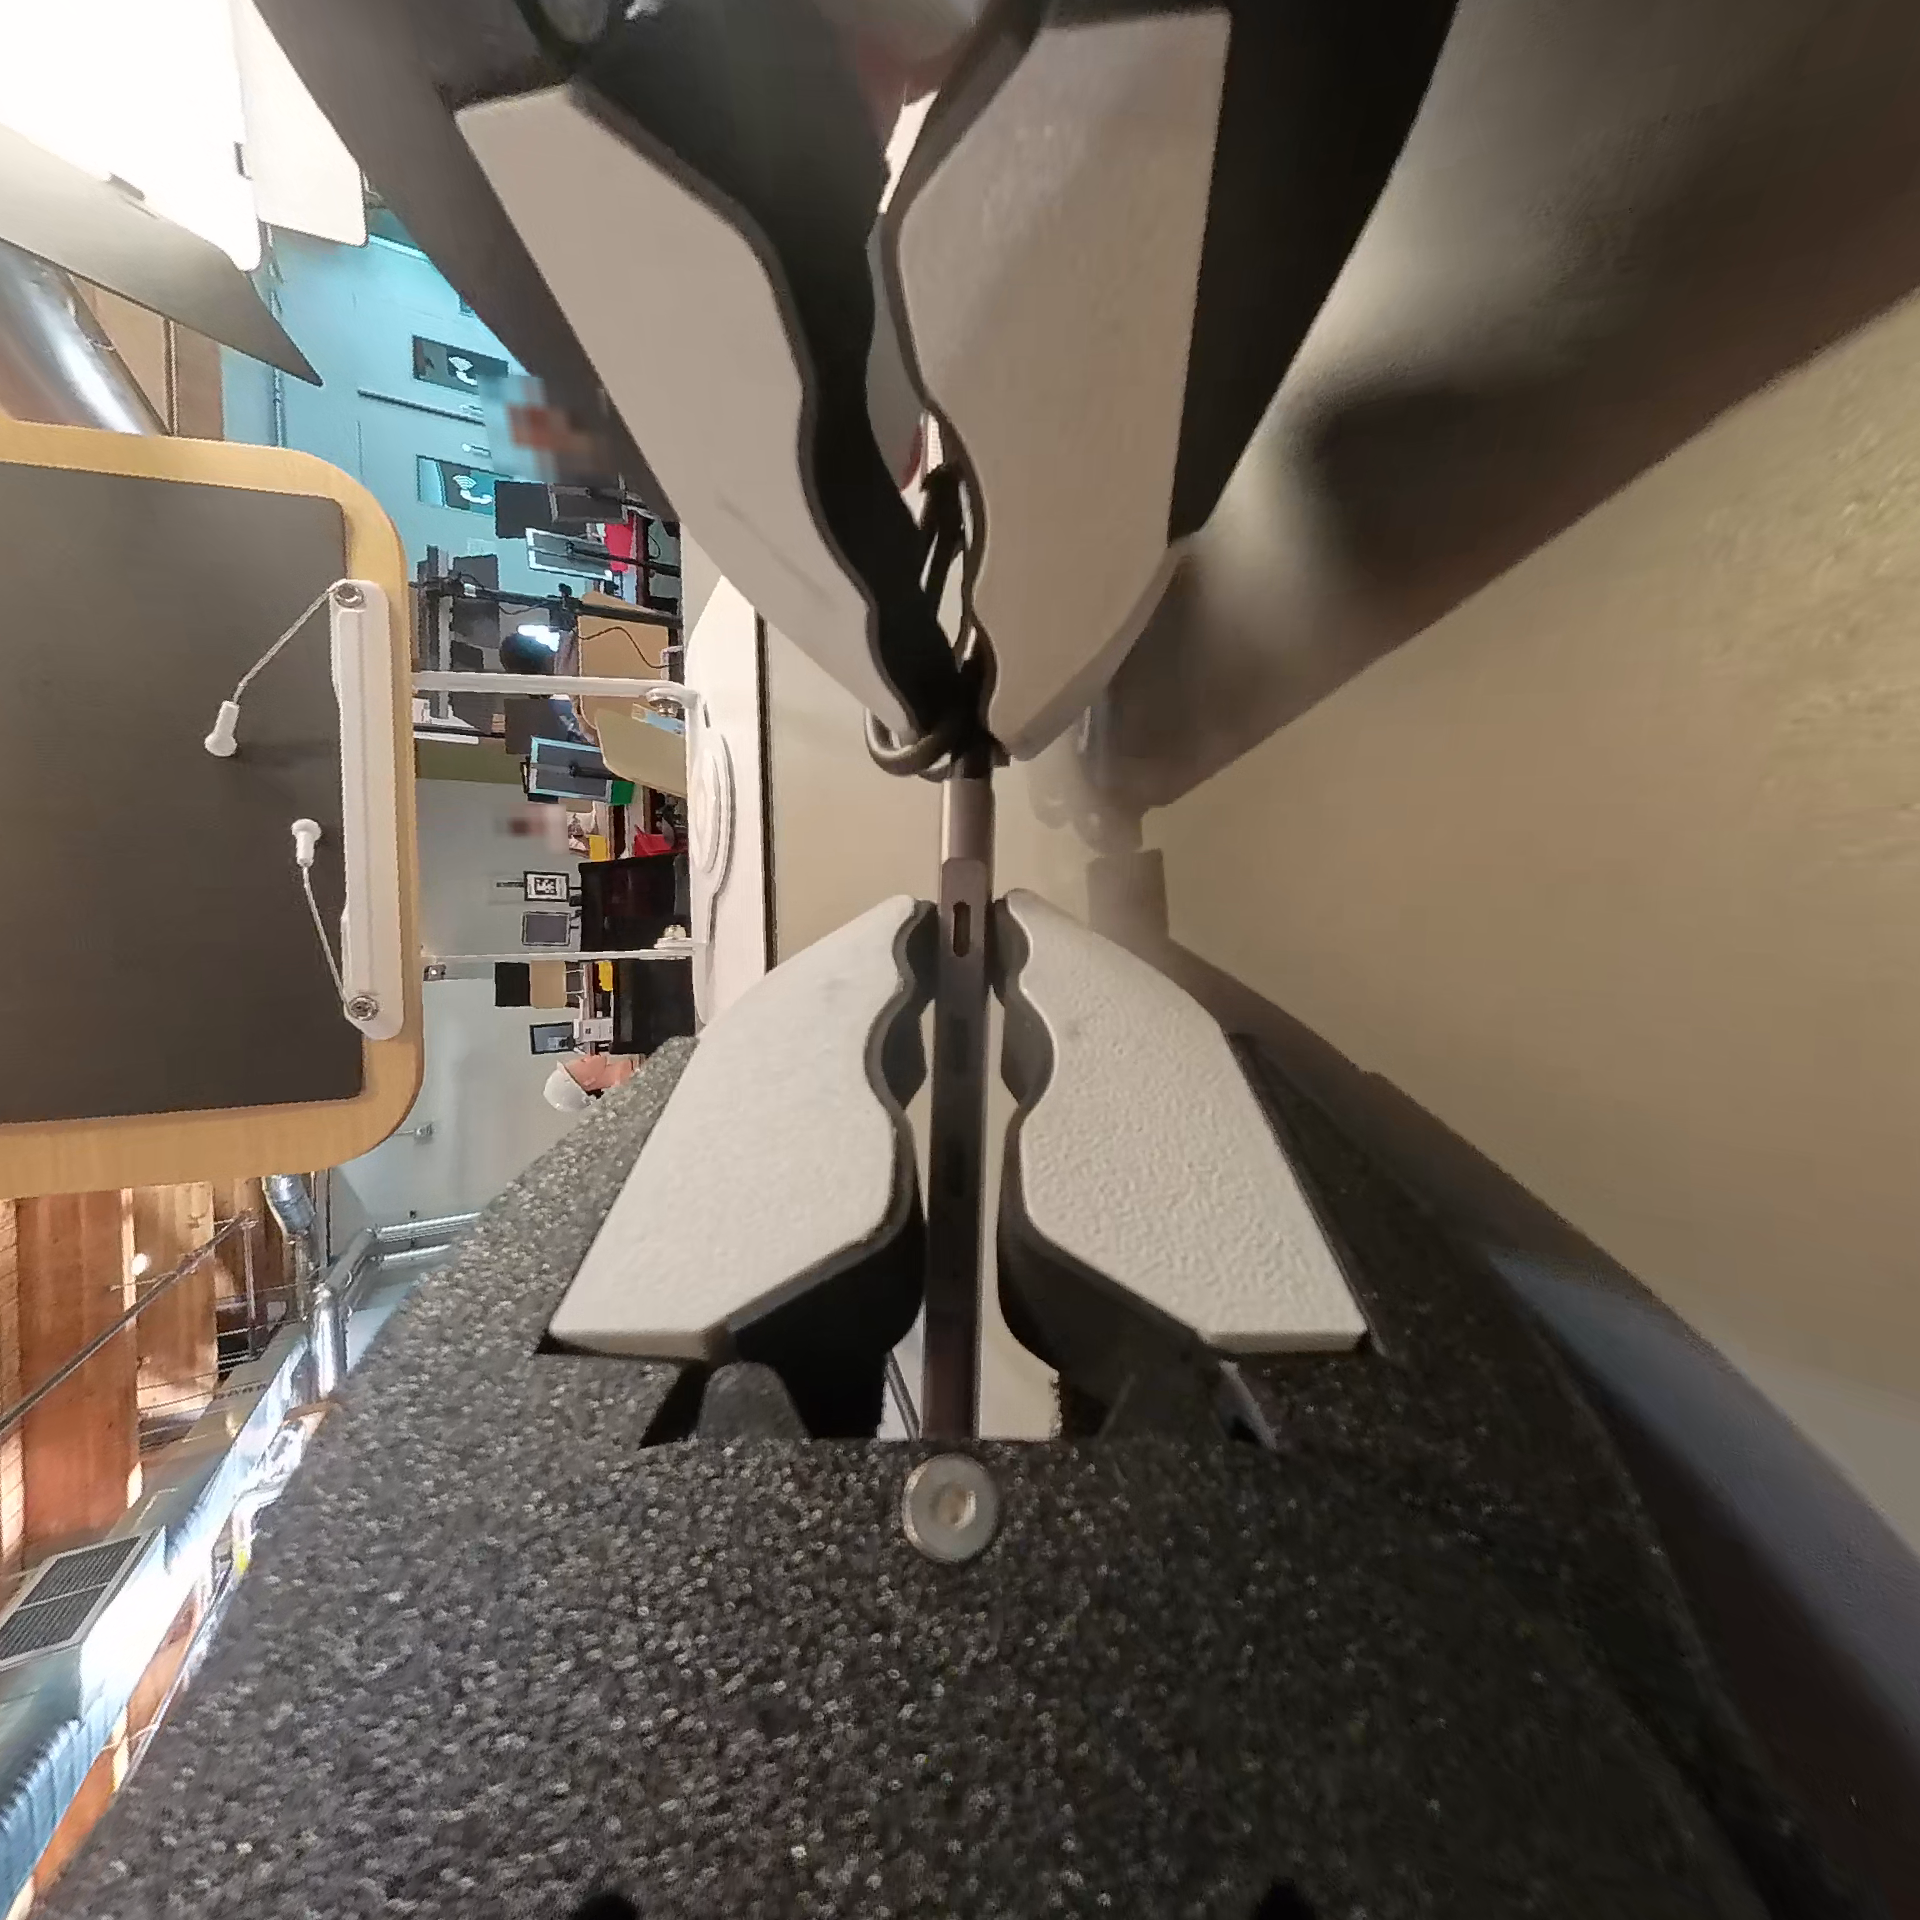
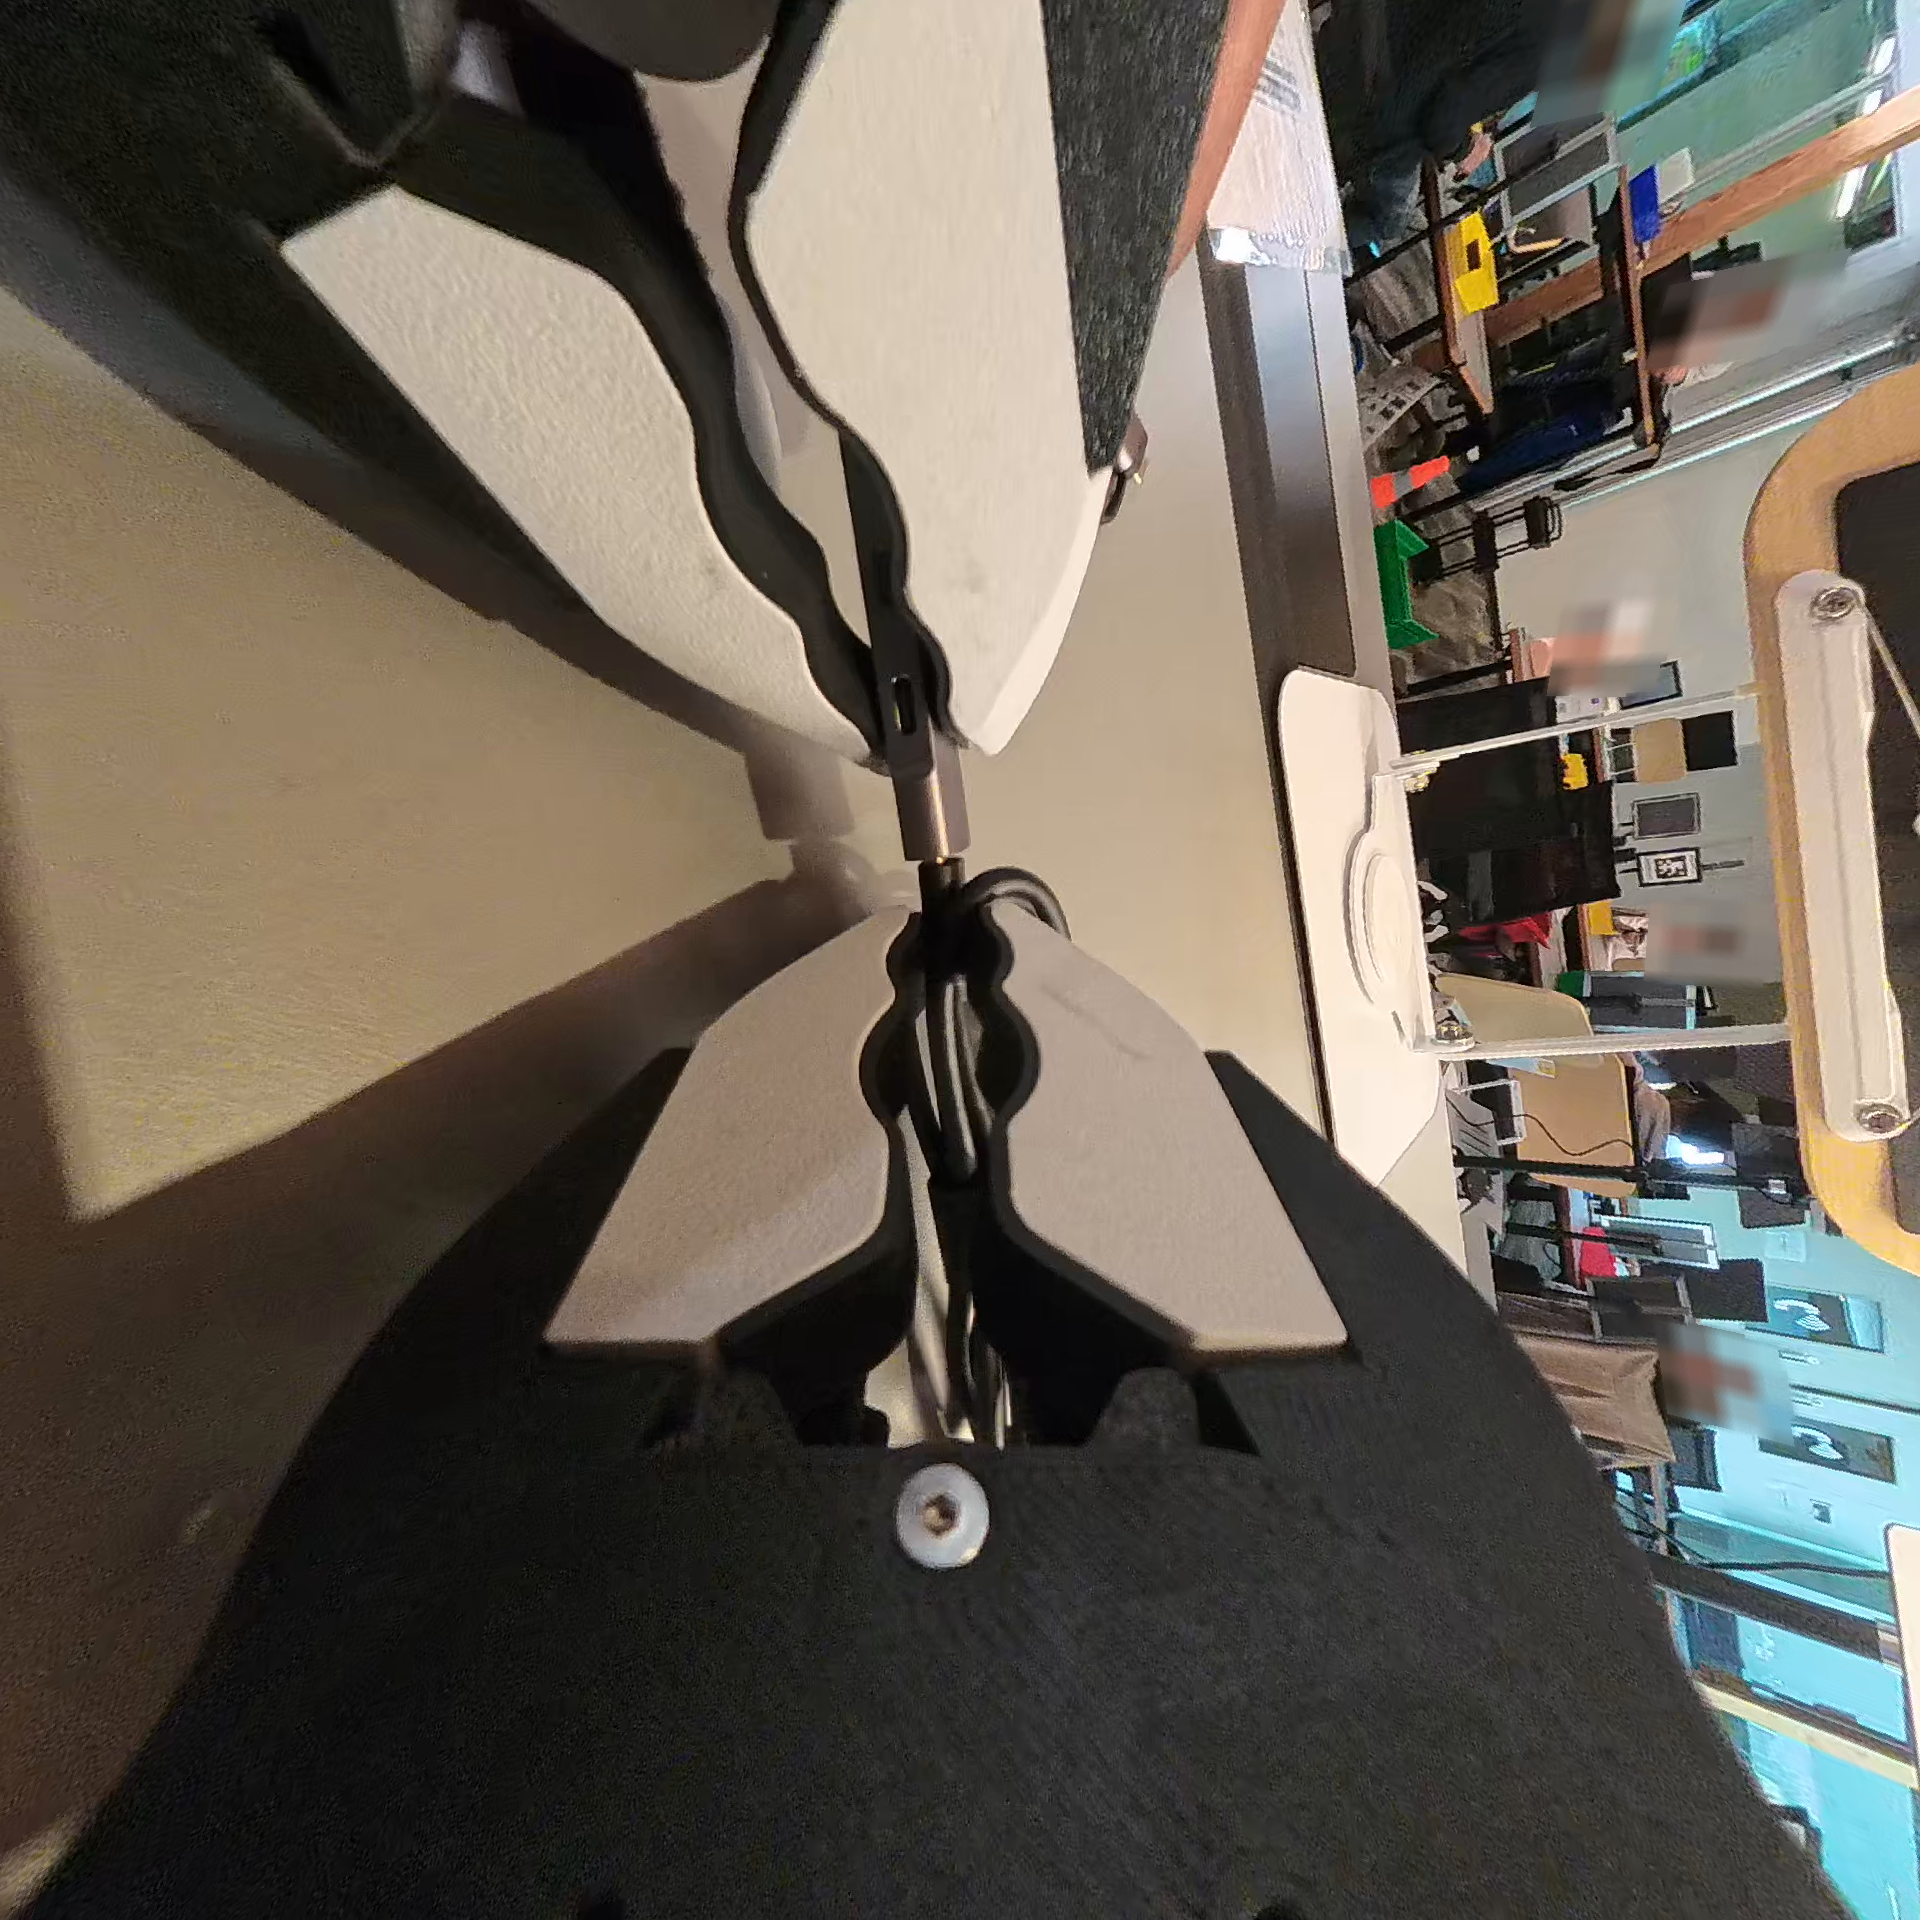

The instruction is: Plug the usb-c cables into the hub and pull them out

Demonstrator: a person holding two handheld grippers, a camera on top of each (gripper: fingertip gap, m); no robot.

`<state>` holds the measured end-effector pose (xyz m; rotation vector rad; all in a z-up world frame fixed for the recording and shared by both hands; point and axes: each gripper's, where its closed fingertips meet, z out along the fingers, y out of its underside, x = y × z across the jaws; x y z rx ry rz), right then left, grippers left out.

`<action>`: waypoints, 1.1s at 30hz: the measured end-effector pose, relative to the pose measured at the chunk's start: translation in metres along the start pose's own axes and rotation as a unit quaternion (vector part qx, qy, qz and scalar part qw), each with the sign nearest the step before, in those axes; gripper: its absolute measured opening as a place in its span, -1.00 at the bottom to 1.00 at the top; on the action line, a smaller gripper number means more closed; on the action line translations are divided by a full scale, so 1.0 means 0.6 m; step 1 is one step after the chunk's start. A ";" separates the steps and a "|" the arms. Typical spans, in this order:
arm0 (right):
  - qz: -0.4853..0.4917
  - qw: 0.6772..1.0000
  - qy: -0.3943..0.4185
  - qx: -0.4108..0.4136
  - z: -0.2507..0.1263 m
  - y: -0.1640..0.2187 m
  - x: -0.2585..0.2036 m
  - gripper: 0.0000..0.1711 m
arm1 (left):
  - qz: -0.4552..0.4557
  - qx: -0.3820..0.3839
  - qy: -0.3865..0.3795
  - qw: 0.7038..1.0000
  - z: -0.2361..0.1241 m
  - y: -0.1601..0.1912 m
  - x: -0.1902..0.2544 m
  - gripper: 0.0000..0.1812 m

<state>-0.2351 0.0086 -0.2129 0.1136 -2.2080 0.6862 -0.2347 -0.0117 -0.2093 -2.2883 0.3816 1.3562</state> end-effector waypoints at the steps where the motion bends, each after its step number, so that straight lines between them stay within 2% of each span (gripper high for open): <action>1: 0.000 1.000 0.002 0.002 0.000 -0.001 0.001 -0.93 | 0.000 0.000 -0.002 1.000 0.000 0.000 -0.001 -0.90; 14: 0.004 0.998 0.055 0.007 0.004 0.006 0.027 -0.91 | -0.041 0.012 -0.060 0.997 0.009 -0.001 -0.025 -0.85; 22: 0.030 0.995 0.092 -0.005 -0.001 0.023 0.058 -0.91 | -0.131 0.070 -0.099 0.984 -0.008 -0.011 -0.061 -0.74; 23: 0.031 0.995 0.098 -0.006 -0.002 0.025 0.062 -0.90 | -0.149 0.085 -0.100 0.980 -0.011 -0.014 -0.065 -0.74; 25: 0.034 0.994 0.104 -0.020 -0.002 0.035 0.068 -0.91 | -0.200 0.133 -0.119 0.963 -0.029 -0.024 -0.088 -0.87; 28: 0.054 0.992 0.108 -0.035 -0.001 0.052 0.075 -0.91 | -0.284 0.189 -0.124 0.932 -0.055 -0.024 -0.117 -0.89; 31: 0.075 0.990 0.109 -0.047 -0.001 0.065 0.081 -0.91 | -0.357 0.183 -0.098 0.911 -0.047 -0.003 -0.118 -0.83; 33: 0.087 0.988 0.113 -0.051 -0.005 0.069 0.086 -0.91 | -0.383 0.185 -0.110 0.898 -0.048 0.013 -0.126 -0.86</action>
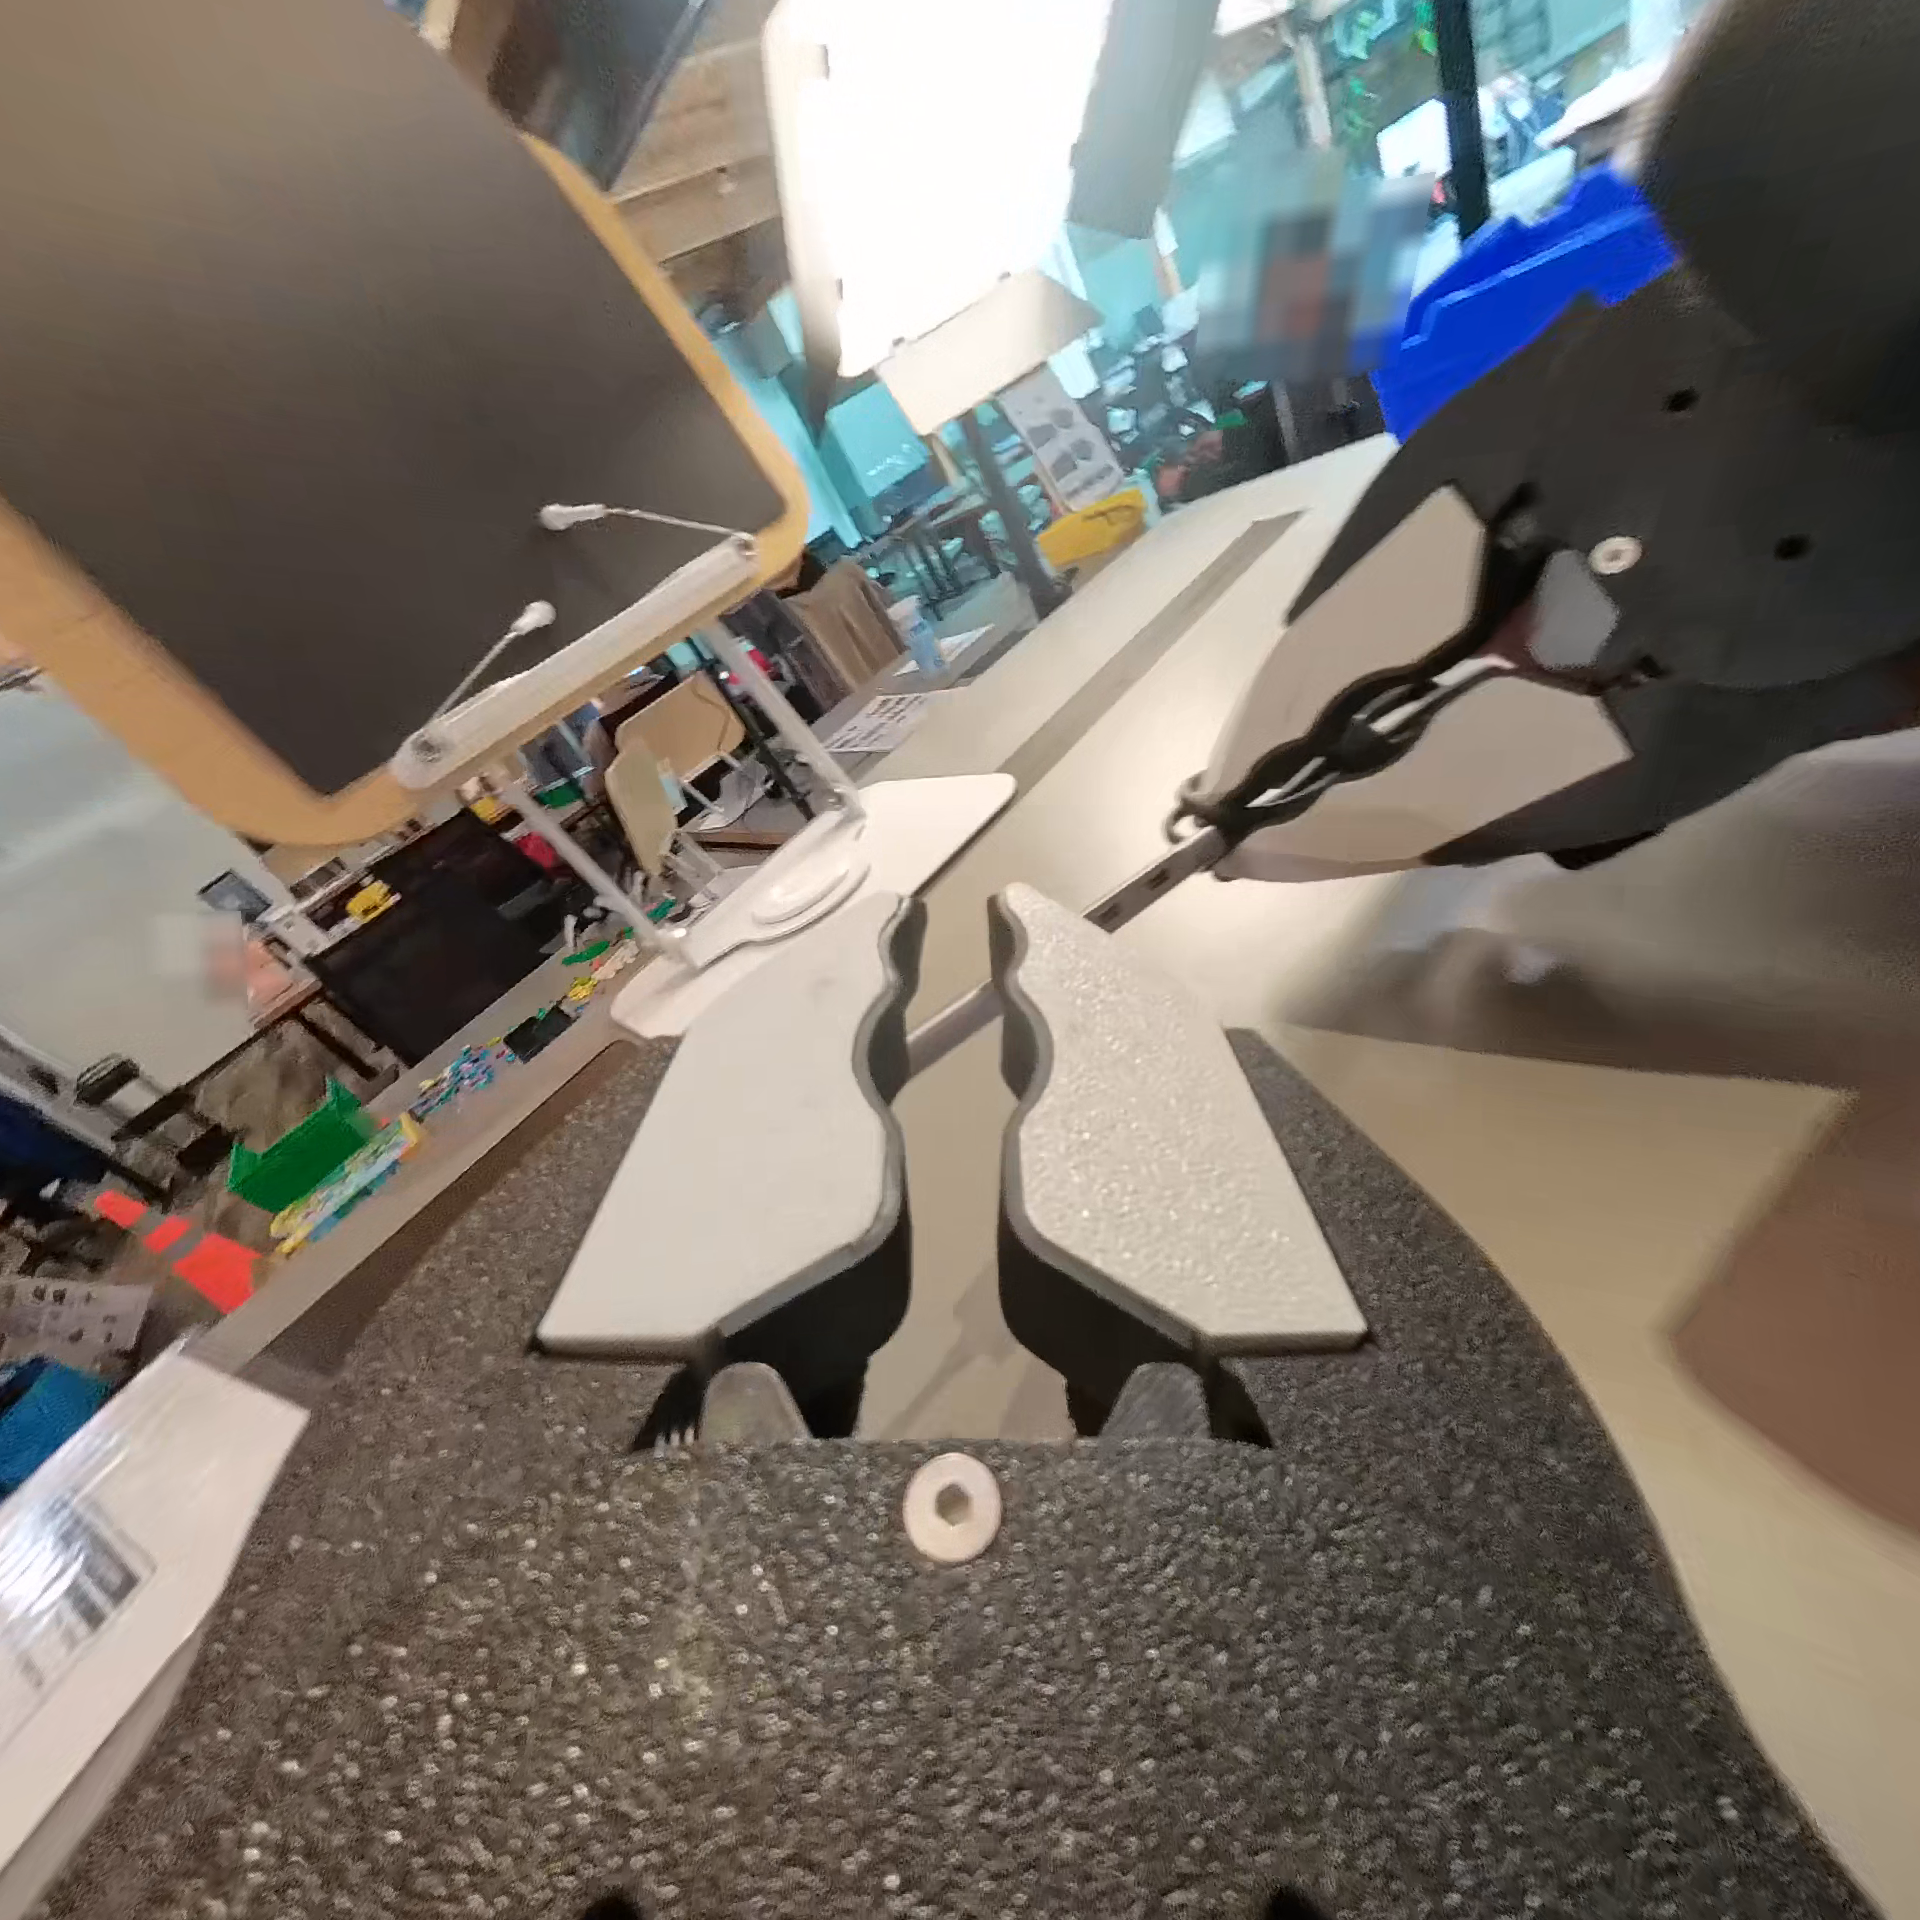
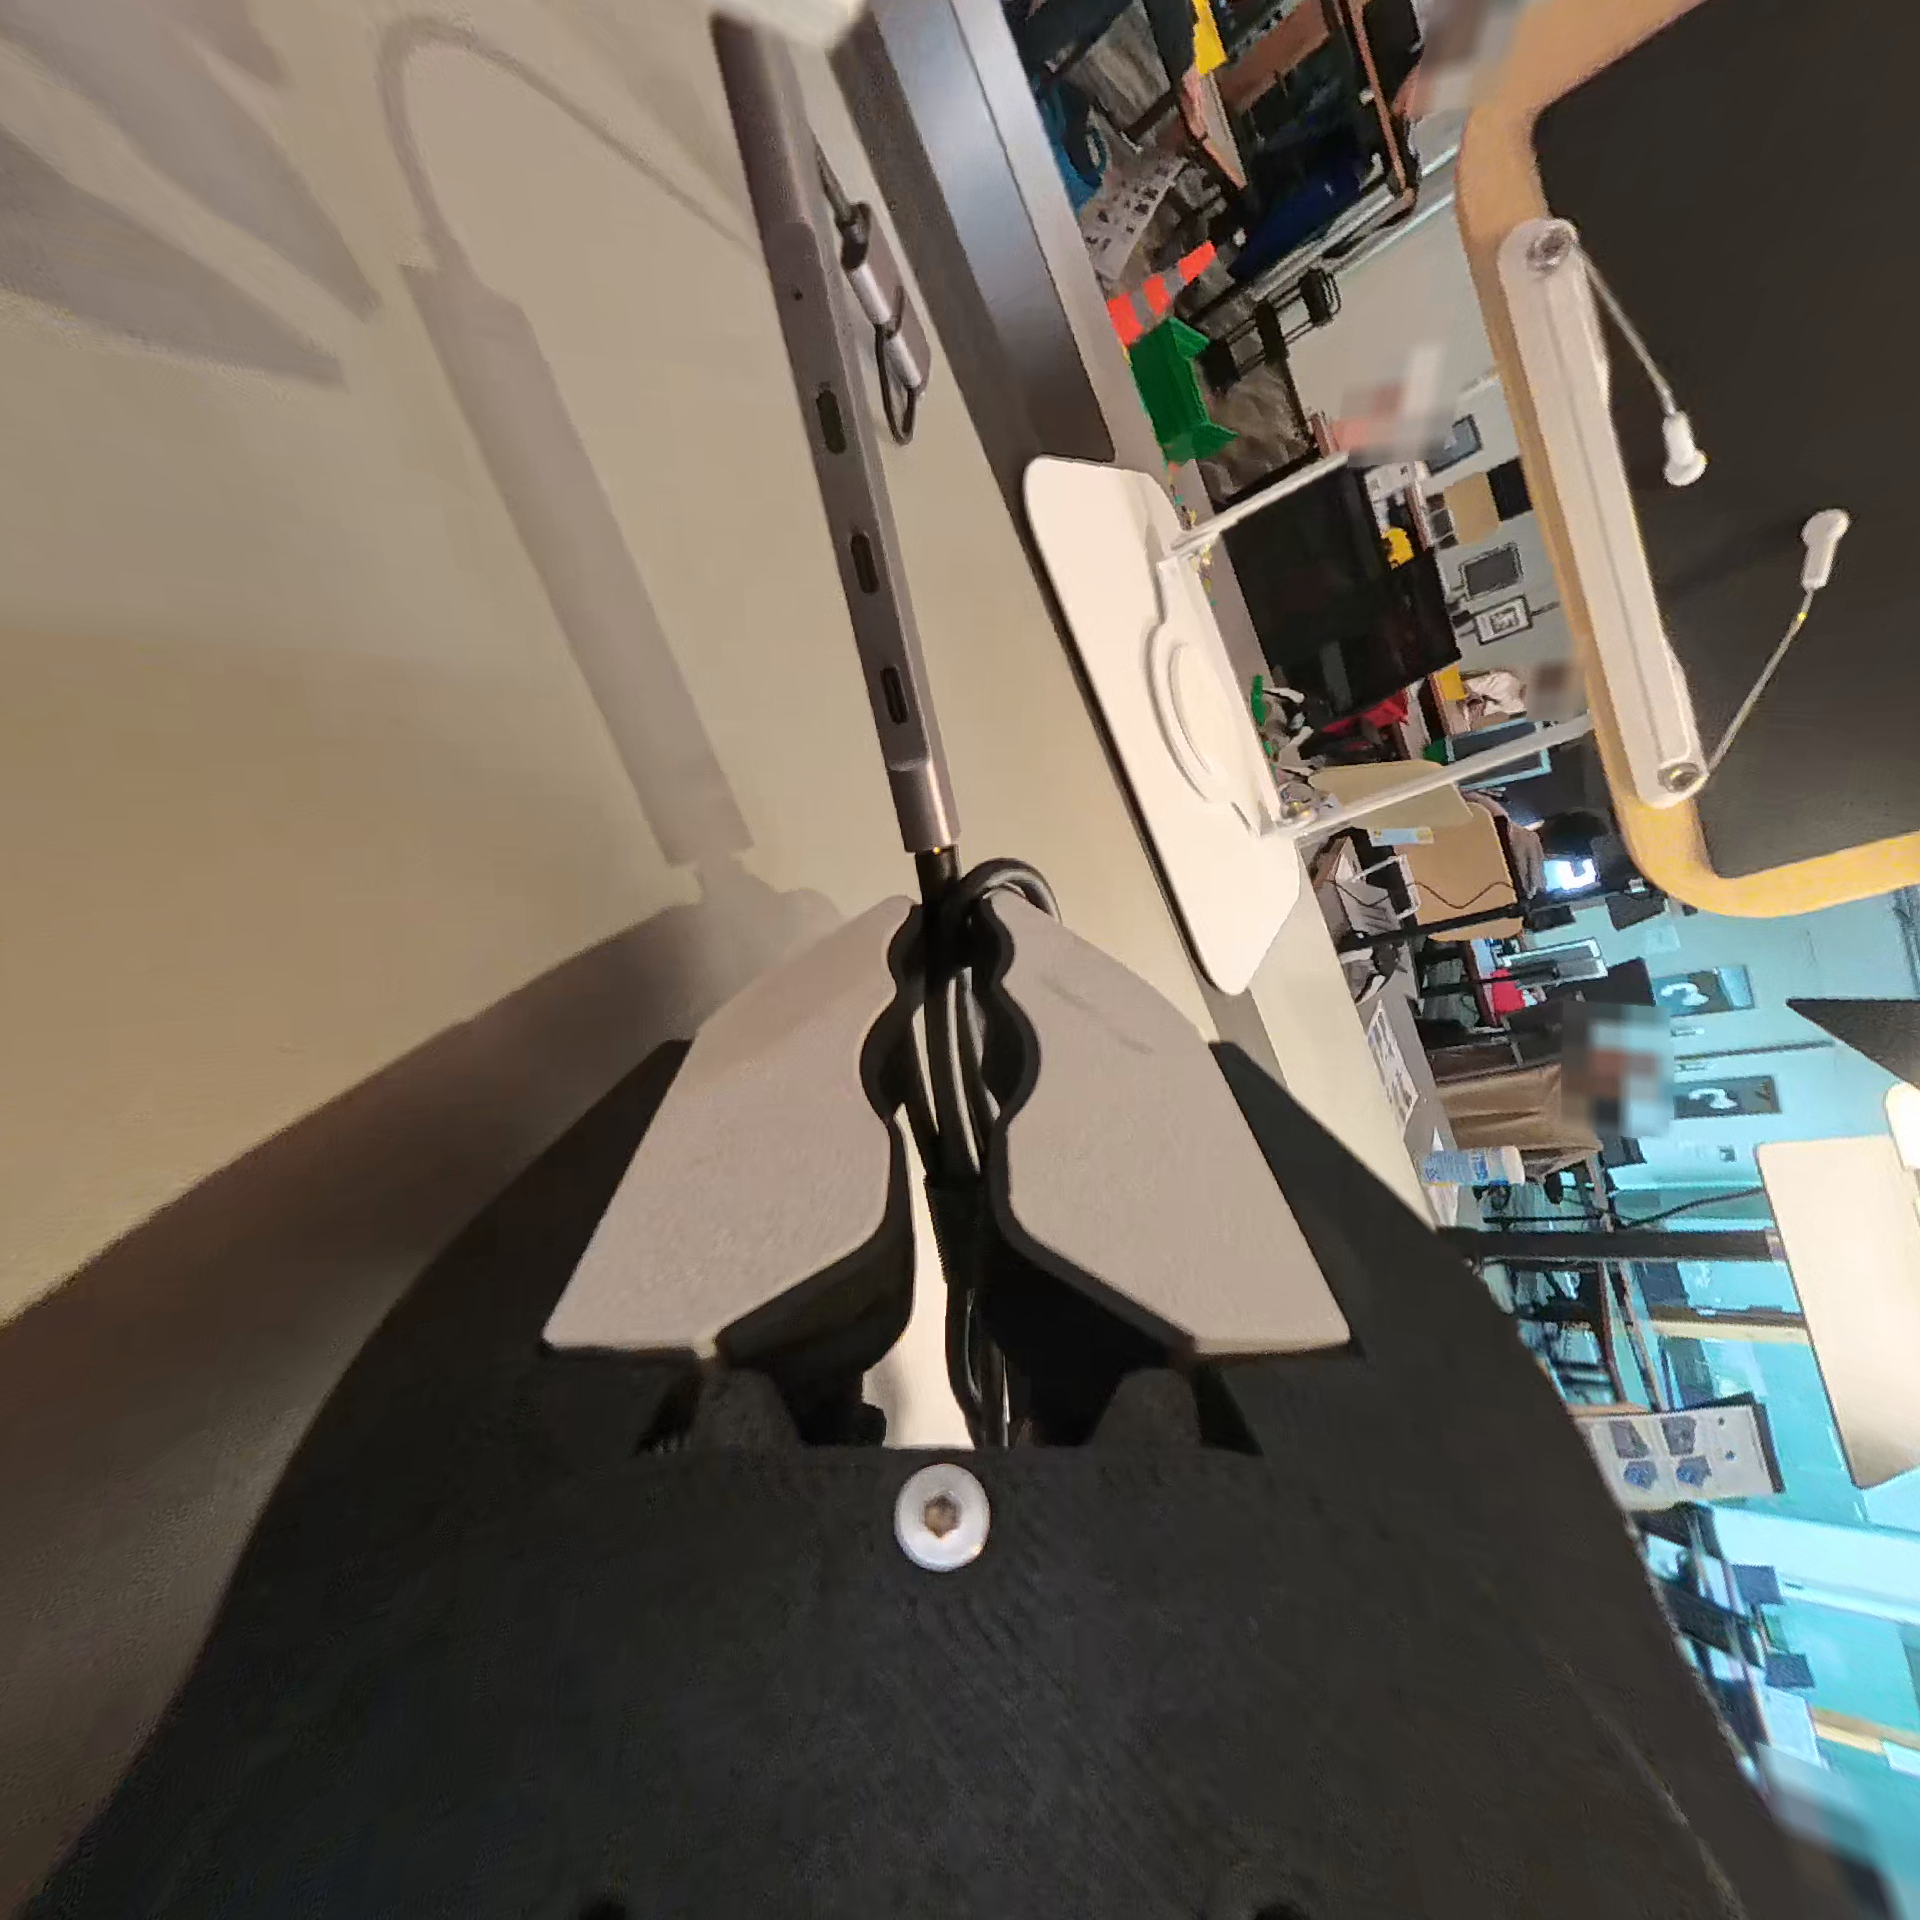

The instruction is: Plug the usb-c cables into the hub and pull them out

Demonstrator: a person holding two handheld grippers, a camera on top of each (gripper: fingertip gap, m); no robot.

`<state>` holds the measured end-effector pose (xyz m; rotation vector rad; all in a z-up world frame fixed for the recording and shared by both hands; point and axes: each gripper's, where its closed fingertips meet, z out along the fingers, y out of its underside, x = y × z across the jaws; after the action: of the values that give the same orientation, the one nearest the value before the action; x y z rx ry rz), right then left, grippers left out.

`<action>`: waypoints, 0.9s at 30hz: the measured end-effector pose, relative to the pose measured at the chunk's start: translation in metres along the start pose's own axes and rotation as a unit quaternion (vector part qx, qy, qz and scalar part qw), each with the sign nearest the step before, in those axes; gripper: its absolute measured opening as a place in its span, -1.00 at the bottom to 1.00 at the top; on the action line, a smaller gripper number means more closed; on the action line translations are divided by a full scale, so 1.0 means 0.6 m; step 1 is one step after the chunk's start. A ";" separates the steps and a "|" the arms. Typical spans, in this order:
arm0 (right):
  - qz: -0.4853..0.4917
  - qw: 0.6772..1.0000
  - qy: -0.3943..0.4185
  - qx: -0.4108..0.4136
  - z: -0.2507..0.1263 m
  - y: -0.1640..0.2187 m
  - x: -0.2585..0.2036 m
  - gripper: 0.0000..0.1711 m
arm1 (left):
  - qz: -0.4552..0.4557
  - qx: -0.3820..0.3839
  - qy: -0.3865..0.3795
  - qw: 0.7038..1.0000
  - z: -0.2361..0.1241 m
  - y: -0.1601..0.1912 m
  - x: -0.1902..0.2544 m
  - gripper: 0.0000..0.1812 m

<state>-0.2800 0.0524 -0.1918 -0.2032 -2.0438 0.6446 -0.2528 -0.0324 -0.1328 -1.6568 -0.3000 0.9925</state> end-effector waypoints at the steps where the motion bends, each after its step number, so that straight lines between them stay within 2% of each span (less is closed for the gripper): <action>1: 0.005 1.000 0.003 0.000 -0.003 0.000 0.005 -0.91 | -0.011 -0.001 -0.019 1.000 -0.002 0.004 -0.014 -0.92; 6: 0.058 0.998 0.026 -0.006 -0.037 0.010 0.052 -0.91 | -0.032 -0.006 -0.106 0.994 -0.018 0.024 -0.085 -0.98; 9: 0.099 0.994 0.035 -0.009 -0.082 0.021 0.095 -0.91 | -0.028 -0.019 -0.116 0.993 -0.019 0.033 -0.096 -0.98; 12: 0.106 0.992 0.057 -0.022 -0.148 0.039 0.157 -0.91 | 0.003 -0.042 -0.119 0.992 -0.012 0.044 -0.092 -0.98; 16: 0.132 0.985 0.106 -0.040 -0.268 0.075 0.259 -0.91 | 0.044 -0.070 -0.109 0.991 -0.002 0.055 -0.076 -0.97; 19: 0.167 0.971 0.155 -0.073 -0.360 0.134 0.330 -0.91 | 0.053 -0.084 -0.105 0.989 0.003 0.062 -0.072 -0.96; 22: 0.192 0.947 0.218 -0.134 -0.438 0.222 0.384 -0.91 | 0.053 -0.089 -0.106 0.989 0.005 0.064 -0.072 -0.96; 25: 0.229 0.920 0.253 -0.194 -0.484 0.317 0.400 -0.91 | 0.055 -0.094 -0.106 0.988 0.006 0.066 -0.072 -0.96; 27: 0.256 0.905 0.253 -0.227 -0.489 0.374 0.385 -0.91 | 0.060 -0.096 -0.105 0.988 0.007 0.067 -0.070 -0.96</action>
<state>-0.1831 0.4384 -0.0148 -1.0957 -1.5934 0.3528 -0.2934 -0.0706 -0.1500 -1.7629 -0.4515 1.2655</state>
